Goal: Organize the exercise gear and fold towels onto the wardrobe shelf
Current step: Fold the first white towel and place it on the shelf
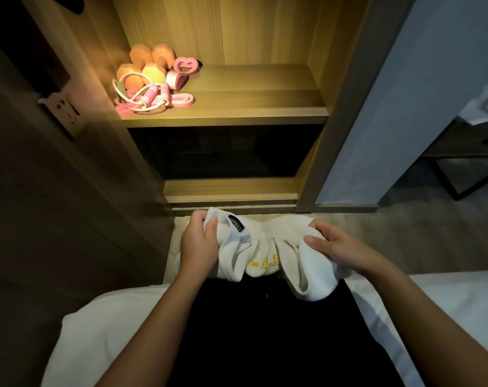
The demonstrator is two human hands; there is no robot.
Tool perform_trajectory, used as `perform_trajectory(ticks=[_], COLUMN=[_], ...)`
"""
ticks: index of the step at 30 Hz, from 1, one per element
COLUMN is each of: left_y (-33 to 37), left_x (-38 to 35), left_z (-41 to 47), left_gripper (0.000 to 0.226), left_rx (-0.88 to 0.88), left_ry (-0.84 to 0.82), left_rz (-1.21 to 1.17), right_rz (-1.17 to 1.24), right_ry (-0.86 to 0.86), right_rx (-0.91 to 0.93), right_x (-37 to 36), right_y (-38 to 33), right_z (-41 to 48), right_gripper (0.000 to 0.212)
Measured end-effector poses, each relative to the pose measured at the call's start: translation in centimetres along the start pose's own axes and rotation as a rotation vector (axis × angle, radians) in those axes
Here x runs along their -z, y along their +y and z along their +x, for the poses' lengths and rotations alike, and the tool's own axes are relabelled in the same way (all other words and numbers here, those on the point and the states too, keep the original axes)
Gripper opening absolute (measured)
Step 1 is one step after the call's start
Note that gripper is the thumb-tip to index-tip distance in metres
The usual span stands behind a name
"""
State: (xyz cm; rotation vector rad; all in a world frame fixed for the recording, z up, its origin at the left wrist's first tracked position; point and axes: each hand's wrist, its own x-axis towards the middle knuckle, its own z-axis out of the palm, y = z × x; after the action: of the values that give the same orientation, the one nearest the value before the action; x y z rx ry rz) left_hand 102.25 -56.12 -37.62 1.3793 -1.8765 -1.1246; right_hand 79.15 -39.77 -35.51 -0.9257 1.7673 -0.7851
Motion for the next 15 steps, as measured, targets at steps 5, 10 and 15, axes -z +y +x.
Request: perform_trajectory(ticks=[5, 10, 15], left_y=[1.0, 3.6, 6.0], left_x=[3.9, 10.3, 17.9], left_z=[3.8, 11.2, 16.8], left_gripper=[0.013, 0.017, 0.029], left_rx=[-0.101, -0.065, 0.090], left_ry=[0.178, 0.362, 0.599], left_rz=[-0.091, -0.134, -0.228], right_rz=[-0.018, 0.175, 0.330], right_ry=[0.307, 0.674, 1.113], right_rx=[0.113, 0.156, 0.100], right_x=[4.5, 11.7, 19.0], right_y=[-1.4, -4.1, -5.5], right_z=[-0.1, 2.5, 3.2], right_gripper=[0.015, 0.013, 0.019])
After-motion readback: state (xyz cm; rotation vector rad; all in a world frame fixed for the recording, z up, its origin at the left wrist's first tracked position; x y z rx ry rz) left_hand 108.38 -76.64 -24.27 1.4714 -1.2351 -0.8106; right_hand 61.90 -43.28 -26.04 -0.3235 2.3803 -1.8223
